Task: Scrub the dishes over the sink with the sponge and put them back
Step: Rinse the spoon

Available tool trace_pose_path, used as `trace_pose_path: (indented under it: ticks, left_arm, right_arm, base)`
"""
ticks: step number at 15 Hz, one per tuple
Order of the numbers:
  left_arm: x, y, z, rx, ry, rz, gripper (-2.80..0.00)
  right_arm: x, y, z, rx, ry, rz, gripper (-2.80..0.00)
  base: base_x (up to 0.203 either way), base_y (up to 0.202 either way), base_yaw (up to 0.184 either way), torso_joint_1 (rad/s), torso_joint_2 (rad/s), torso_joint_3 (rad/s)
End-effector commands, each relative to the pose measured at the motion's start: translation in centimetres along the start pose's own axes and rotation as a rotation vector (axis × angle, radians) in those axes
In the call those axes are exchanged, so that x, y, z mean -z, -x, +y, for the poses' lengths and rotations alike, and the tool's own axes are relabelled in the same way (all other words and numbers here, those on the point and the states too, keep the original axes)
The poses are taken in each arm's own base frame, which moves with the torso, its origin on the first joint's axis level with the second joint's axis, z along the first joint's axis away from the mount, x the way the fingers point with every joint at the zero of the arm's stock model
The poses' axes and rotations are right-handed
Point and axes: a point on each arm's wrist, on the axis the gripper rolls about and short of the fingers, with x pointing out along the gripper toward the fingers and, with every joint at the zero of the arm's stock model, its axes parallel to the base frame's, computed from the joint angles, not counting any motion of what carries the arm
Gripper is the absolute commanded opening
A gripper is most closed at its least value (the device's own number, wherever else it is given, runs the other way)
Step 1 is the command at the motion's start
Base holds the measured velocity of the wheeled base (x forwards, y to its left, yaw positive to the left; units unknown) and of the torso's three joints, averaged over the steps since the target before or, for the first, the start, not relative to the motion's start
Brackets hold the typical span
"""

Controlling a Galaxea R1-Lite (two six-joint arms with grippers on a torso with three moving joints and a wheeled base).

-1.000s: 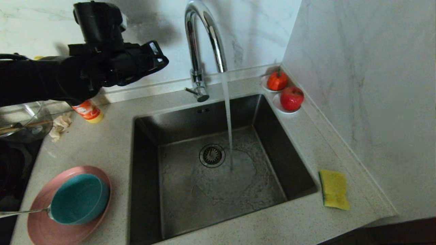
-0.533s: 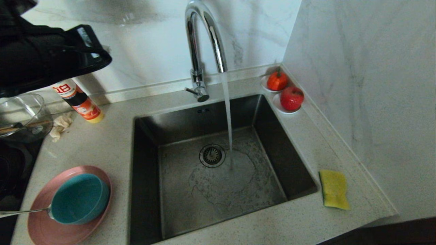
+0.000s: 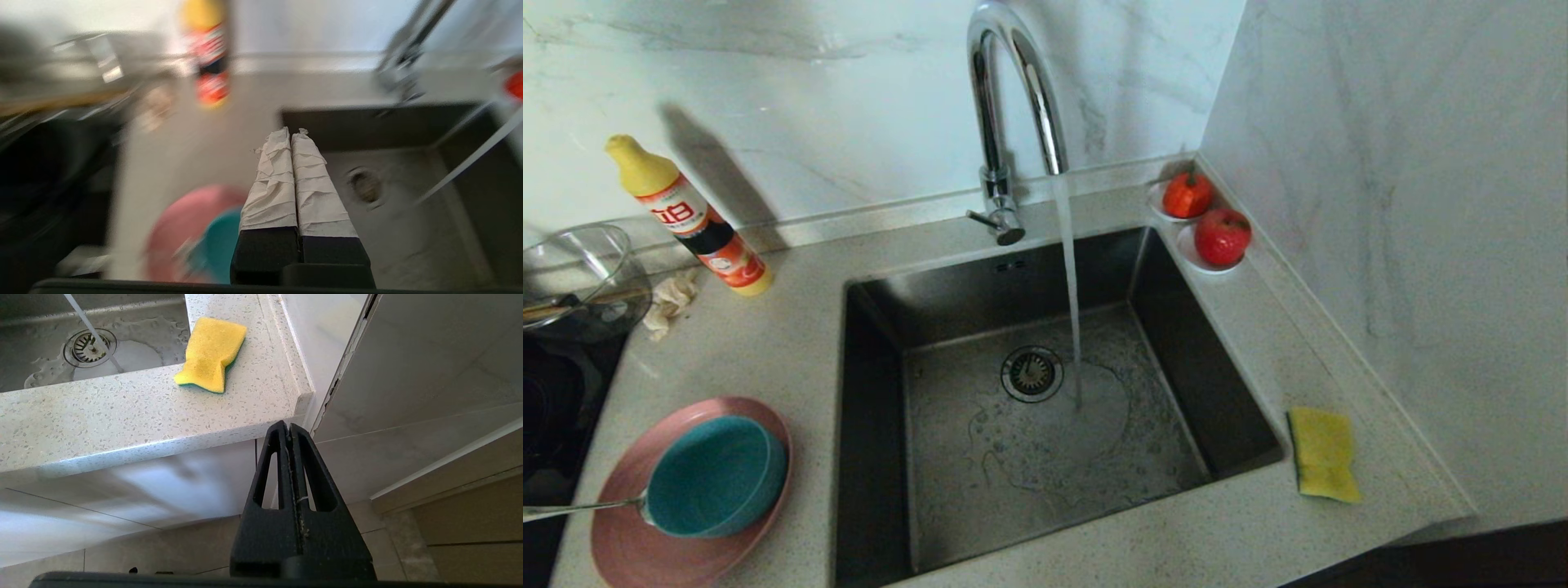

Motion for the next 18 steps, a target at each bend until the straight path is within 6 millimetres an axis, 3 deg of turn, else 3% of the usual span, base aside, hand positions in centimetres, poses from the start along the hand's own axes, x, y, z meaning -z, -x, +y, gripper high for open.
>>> trace_pose_path:
  ticks: [1,3,5,7,12,15,18]
  left_arm:
    - [3.0,5.9,2.4,-0.064,0.01,-0.094,-2.8]
    - [5.6,8.0,3.1,-0.128,-0.017,-0.063,-2.8]
    - [8.6,8.5,3.2,-0.201,-0.037,-0.002,-2.8]
    - [10.1,8.2,3.2,-0.244,0.002,0.038,-2.8]
    - [14.4,10.5,3.4,-0.23,-0.043,-0.019,-2.8]
    - [19.0,9.4,3.5,-0.131,-0.12,0.088,-2.8]
    - [20.5,8.2,3.2,0.018,-0.137,0.031,-2.8]
  right_arm:
    - [0.0,0.0,0.0,0.0,0.0,0.0,-2.8]
    - [0.0,0.0,0.0,0.0,0.0,0.0,-2.8]
    - [0.0,0.0,0.0,0.0,0.0,0.0,-2.8]
    - [0.0,0.0,0.0,0.0,0.0,0.0,-2.8]
    - [0.0,0.0,0.0,0.0,0.0,0.0,-2.8]
    - [0.0,0.0,0.0,0.0,0.0,0.0,-2.8]
    - [0.0,0.0,0.0,0.0,0.0,0.0,-2.8]
  base:
    - [0.0,0.0,0.0,0.0,0.0,0.0]
    - [0.0,0.0,0.0,0.0,0.0,0.0]
    - [0.0,0.0,0.0,0.0,0.0,0.0]
    - [0.0,0.0,0.0,0.0,0.0,0.0]
    - [0.0,0.0,0.0,0.0,0.0,0.0]
    - [0.0,0.0,0.0,0.0,0.0,0.0]
    - [0.0,0.0,0.0,0.0,0.0,0.0]
